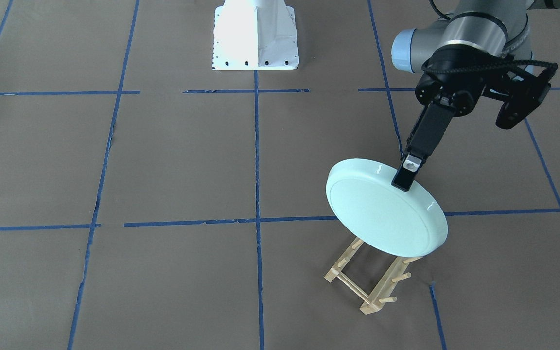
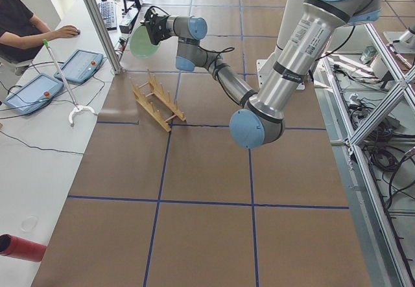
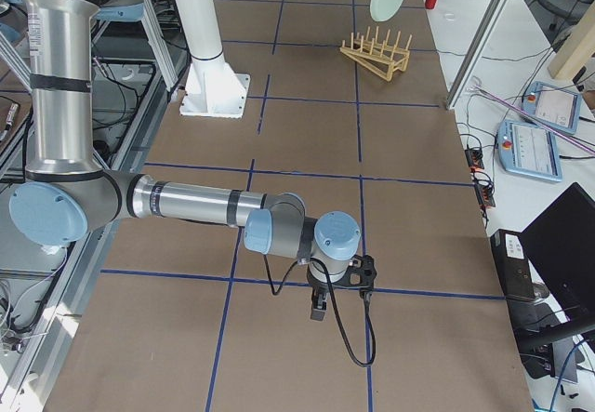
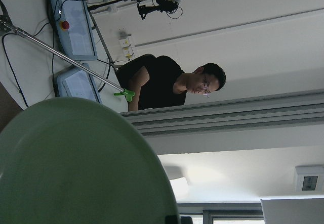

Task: Place plate on rack
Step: 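Lower the upright plate with the left gripper into the rack's slots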

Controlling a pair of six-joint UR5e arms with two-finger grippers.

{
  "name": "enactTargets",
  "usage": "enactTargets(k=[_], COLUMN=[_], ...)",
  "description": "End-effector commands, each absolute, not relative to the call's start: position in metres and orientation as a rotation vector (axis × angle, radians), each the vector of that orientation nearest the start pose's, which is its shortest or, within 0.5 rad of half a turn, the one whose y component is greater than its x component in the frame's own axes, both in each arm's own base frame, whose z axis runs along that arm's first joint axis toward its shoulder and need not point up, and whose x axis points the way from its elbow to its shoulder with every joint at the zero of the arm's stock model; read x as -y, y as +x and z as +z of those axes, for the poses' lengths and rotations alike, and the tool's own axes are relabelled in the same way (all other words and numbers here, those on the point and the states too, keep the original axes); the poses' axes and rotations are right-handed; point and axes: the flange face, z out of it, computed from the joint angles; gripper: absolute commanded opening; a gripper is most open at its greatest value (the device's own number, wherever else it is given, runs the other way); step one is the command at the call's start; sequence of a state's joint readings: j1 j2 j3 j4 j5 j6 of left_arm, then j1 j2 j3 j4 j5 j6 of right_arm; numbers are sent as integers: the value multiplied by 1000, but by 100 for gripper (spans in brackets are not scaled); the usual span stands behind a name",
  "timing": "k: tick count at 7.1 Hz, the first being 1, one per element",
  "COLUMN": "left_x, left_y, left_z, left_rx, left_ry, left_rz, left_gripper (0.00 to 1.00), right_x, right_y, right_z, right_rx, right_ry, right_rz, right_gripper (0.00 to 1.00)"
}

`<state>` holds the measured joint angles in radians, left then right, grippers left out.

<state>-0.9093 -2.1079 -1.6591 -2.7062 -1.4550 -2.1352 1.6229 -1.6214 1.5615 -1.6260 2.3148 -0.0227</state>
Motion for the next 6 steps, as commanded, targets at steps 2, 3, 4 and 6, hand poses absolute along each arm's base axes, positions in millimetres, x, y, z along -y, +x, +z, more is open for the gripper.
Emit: enactTargets(k=[2, 3, 4, 6], left_x=[600, 603, 605, 607], left_y=[279, 284, 286, 292], left_z=[231, 236, 241, 254], left_rx=[-1859, -1846, -1833, -1847], left_ry=[407, 403, 402, 396], left_rz=[-1205, -1208, -1214, -1208], left_gripper=[0, 0, 0, 0], right_x=[456, 456, 456, 456], right_y=[90, 90, 90, 90], right_z=[695, 695, 695, 695], right_rx=[747, 747, 747, 747], right_ry=[-83, -84, -83, -83], right_rz=[71, 73, 71, 71], right_gripper=[100, 100, 100, 100])
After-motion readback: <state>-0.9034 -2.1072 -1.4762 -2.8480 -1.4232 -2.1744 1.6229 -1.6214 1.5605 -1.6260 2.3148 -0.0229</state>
